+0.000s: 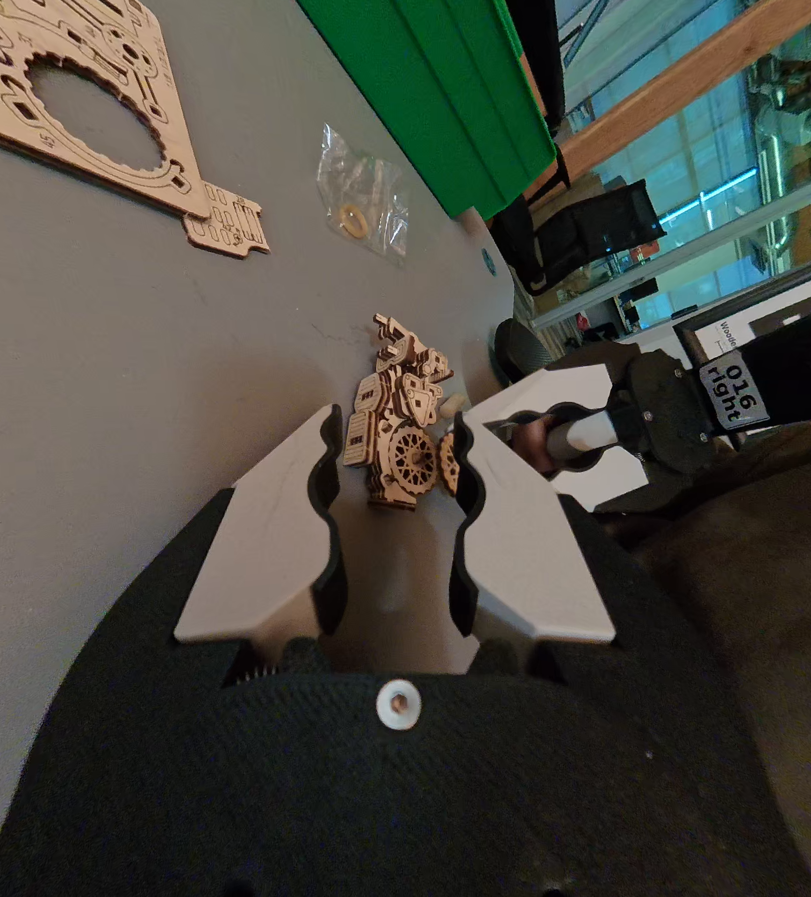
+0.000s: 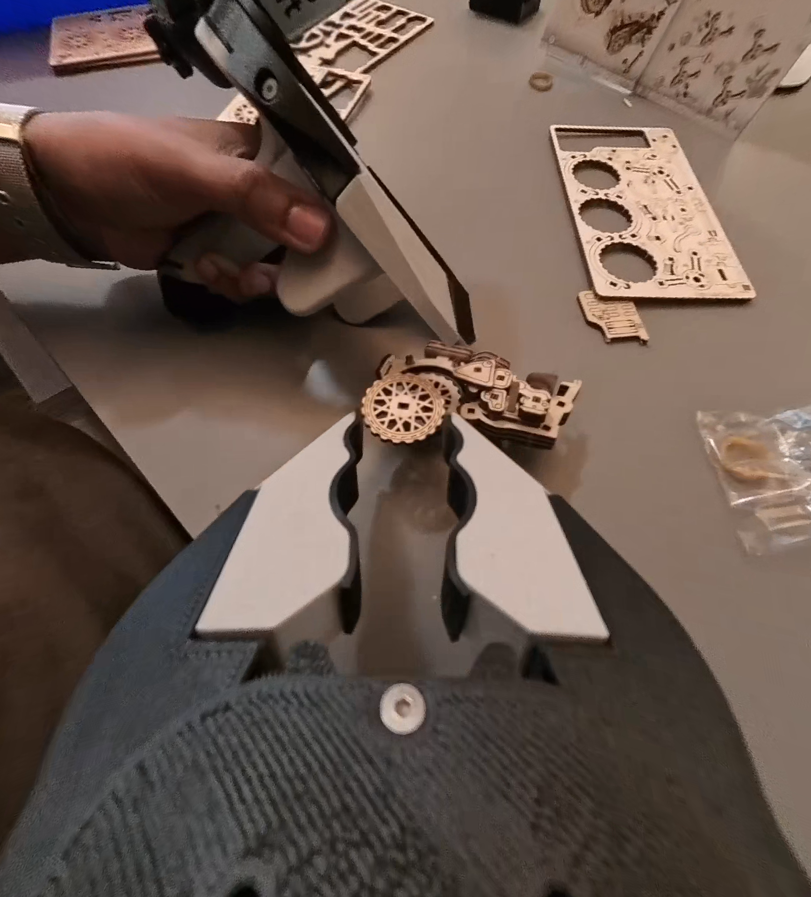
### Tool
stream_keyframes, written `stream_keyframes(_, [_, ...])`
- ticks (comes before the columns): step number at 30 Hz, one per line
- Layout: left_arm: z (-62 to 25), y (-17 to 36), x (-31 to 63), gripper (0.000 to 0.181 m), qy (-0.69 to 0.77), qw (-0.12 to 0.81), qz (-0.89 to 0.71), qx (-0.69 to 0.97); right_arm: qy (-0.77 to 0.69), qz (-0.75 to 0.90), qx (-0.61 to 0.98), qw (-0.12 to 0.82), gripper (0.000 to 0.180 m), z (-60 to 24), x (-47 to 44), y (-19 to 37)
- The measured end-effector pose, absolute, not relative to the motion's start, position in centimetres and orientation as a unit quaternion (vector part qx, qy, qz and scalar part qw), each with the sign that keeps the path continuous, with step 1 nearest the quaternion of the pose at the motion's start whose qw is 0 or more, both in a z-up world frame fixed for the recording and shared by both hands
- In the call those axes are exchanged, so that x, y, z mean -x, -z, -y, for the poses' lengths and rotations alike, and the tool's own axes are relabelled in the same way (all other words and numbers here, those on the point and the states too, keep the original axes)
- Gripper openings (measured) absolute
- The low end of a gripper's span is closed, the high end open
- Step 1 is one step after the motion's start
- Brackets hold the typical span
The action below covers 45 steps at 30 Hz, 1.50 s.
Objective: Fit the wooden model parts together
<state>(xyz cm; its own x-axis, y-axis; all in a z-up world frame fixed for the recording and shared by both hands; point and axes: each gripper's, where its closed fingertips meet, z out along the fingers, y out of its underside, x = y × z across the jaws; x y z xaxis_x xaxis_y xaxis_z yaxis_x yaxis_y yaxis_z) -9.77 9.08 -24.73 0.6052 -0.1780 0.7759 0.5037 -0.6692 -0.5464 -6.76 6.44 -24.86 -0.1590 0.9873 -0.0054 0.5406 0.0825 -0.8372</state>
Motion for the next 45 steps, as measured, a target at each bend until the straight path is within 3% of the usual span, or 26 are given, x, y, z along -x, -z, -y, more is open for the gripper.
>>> stream_keyframes(32, [-7.7,25.4,8.8,0.028,0.422,0.381,0.107,0.816,-0.311,0.705,0.547,0.327,0.031,-7.0,6.8,25.7])
stream_keyframes(45, [-7.8,25.3,8.7,0.029,0.425,0.382,0.104,0.814,-0.311,0.699,0.589,0.260,0.032,-7.1,6.6,25.6])
